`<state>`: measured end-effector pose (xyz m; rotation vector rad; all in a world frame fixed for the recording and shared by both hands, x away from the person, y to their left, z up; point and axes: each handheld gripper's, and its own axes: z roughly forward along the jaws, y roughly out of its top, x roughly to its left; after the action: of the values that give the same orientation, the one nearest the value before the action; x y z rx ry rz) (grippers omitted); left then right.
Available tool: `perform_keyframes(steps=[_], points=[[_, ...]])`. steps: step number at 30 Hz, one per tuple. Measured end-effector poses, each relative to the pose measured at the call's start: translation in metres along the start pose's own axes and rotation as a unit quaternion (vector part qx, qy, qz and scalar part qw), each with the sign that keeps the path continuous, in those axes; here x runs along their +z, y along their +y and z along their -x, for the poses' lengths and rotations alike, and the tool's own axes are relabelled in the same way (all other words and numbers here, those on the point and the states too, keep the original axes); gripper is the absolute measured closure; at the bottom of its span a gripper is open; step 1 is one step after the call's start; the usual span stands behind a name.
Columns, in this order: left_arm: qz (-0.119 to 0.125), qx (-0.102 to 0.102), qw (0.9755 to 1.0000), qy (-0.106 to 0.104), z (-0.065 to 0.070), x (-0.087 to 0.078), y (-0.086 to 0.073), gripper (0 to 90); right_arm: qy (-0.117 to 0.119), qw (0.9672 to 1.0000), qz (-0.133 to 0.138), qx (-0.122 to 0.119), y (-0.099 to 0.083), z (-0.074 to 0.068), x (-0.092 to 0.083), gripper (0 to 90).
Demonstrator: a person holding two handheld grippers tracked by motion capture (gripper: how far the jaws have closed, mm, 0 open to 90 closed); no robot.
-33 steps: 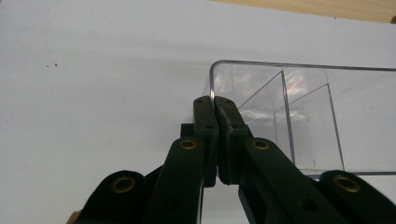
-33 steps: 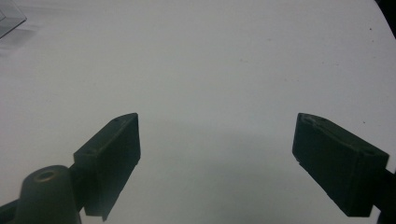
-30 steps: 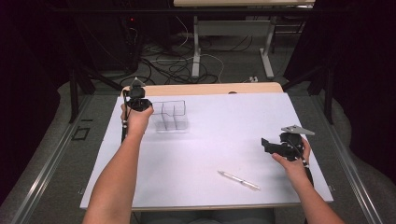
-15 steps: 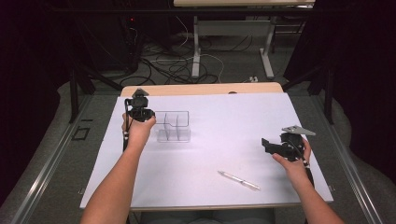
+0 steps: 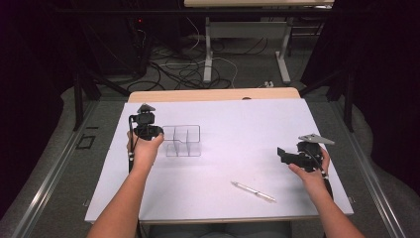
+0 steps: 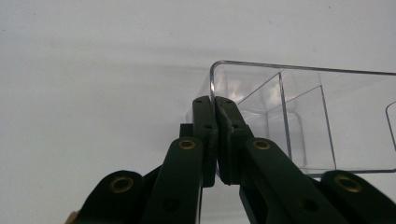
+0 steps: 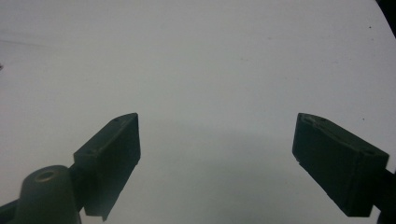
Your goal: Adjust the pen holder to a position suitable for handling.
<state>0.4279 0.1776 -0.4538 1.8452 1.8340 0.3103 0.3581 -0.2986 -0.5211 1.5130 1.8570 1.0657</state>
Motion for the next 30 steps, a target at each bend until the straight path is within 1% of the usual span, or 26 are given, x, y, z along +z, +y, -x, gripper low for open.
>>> perform_keyframes(steps=[4,7,10,14,19,20,21,22,23,25,27,28,29,30], points=[[0.000,-0.001,1.0000,-0.006,-0.003,-0.003,-0.003,88.1,0.001,1.0000,-0.001,0.002,0.000,0.000,0.000,14.5],[-0.001,-0.008,0.9999,-0.013,-0.005,-0.005,-0.007,87.9,0.001,1.0000,-0.003,0.003,0.000,0.000,0.001,14.5],[0.002,-0.002,1.0000,-0.009,-0.004,-0.005,-0.010,87.8,0.001,1.0000,-0.003,0.001,0.000,0.000,0.001,14.5],[0.008,0.003,0.9999,-0.013,-0.005,-0.005,-0.012,87.5,0.001,1.0000,-0.004,0.001,-0.001,0.000,0.002,14.5],[0.017,-0.001,0.9996,-0.023,-0.008,-0.004,-0.013,86.6,0.001,1.0000,-0.004,0.004,-0.001,0.000,0.002,14.5],[0.019,-0.002,0.9992,-0.035,-0.010,-0.003,-0.013,85.9,0.001,1.0000,-0.005,0.004,-0.001,0.000,0.002,14.5],[0.025,-0.009,0.9987,-0.043,-0.011,-0.003,-0.014,84.1,0.001,1.0000,-0.005,0.004,-0.001,0.000,0.002,14.5],[0.025,-0.009,0.9987,-0.043,-0.011,-0.003,-0.014,81.9,0.001,1.0000,-0.005,0.003,-0.001,0.001,0.002,14.5],[0.029,-0.010,0.9981,-0.054,-0.014,-0.004,-0.014,80.5,0.001,1.0000,-0.005,0.002,-0.001,0.001,0.002,14.5],[0.041,-0.007,0.9968,-0.069,-0.017,-0.005,-0.015,77.2,0.000,1.0000,-0.005,0.004,-0.001,0.000,0.002,14.5],[0.054,-0.006,0.9953,-0.080,-0.020,-0.006,-0.017,72.8,0.000,1.0000,-0.005,0.002,-0.001,0.001,0.003,14.5],[0.063,-0.009,0.9944,-0.084,-0.021,-0.006,-0.018,71.9,0.001,1.0000,-0.005,0.002,-0.001,0.001,0.003,14.5],[0.066,-0.011,0.9939,-0.087,-0.023,-0.007,-0.018,70.6,0.001,1.0000,-0.007,0.004,-0.001,0.001,0.003,14.5],[0.074,-0.008,0.9933,-0.089,-0.024,-0.007,-0.019,69.6,0.001,1.0000,-0.007,0.004,-0.001,0.001,0.003,14.5]])
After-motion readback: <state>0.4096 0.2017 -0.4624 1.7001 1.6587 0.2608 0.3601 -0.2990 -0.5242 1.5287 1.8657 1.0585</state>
